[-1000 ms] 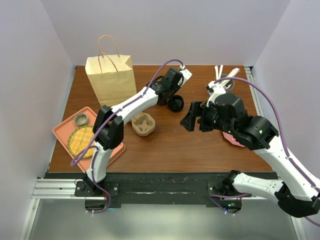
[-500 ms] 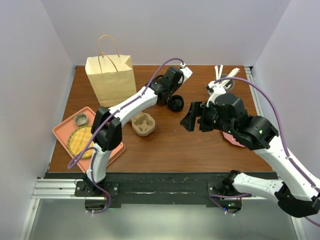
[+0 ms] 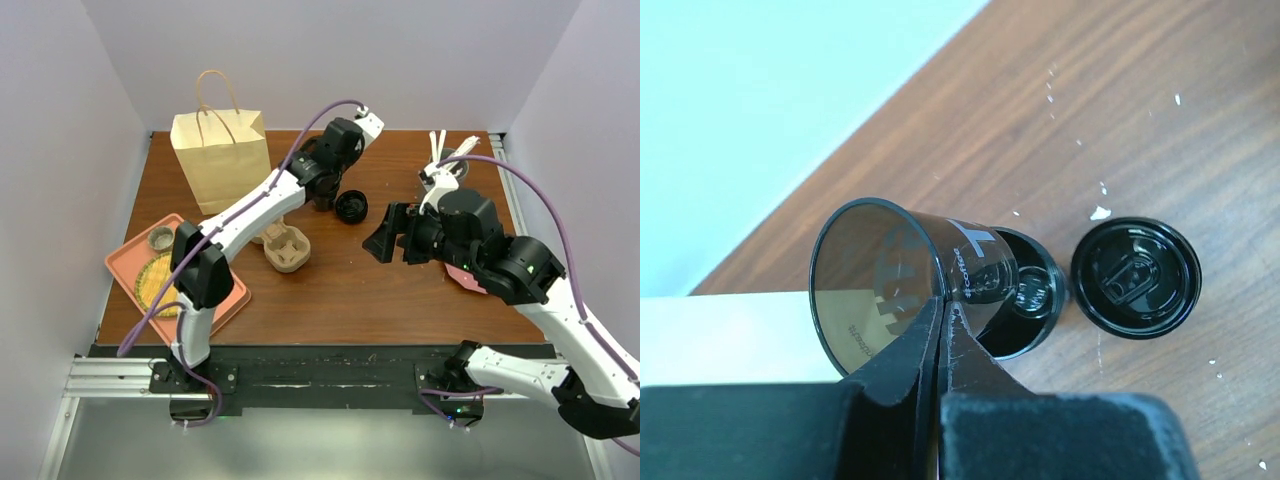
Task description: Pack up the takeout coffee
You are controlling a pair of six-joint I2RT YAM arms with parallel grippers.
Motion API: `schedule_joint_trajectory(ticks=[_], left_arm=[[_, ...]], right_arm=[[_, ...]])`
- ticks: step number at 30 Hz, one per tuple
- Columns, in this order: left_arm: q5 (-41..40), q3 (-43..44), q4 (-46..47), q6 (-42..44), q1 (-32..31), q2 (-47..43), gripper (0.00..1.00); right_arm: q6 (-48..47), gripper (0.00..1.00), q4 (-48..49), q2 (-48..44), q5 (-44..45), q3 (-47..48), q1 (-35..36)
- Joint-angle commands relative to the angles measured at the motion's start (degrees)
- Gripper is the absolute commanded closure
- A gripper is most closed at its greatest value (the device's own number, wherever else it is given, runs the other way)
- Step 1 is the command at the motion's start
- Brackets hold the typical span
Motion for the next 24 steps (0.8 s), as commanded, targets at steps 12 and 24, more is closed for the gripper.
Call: schedule_joint_trajectory(ticks=[12, 24], left_arm=[[2.8, 0.5, -9.8, -8.4, -4.4, -17.6, 1.0], [7.4, -22.1, -14.5, -19.0, -16.3, -22.5, 1.0]], right_arm=[[7.4, 0.13, 3.9, -6.7, 11.1, 1.5, -0.1], [12.2, 0.14, 4.0, -12.6, 16.9, -2.2, -0.1]])
